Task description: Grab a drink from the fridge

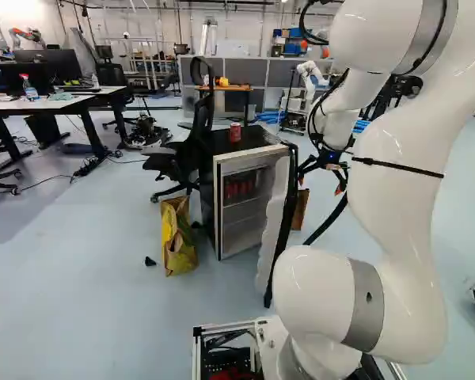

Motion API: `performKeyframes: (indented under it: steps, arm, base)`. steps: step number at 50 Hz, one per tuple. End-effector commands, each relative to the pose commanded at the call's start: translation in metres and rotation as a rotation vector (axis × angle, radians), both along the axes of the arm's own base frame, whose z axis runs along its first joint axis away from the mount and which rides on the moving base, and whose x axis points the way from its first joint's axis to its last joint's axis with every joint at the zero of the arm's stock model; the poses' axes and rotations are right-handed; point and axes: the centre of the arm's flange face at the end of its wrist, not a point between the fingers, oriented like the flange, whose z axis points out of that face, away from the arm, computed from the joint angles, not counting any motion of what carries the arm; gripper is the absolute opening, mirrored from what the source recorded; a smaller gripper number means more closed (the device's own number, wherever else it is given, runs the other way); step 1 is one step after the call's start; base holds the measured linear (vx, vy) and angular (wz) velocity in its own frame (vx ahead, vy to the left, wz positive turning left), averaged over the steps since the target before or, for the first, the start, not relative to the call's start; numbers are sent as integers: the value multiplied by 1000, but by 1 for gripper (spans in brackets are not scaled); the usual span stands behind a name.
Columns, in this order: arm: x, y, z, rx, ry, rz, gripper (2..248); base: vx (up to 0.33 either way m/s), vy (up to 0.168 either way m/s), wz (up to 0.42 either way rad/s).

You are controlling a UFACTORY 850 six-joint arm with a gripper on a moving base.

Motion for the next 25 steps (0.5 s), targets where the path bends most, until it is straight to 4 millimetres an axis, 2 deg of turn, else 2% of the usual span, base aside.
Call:
performKeyframes:
  steps: [25]
  arm:
    - [-17, 44, 1, -21, -44, 62, 247]
  base:
    - [0, 0, 0]
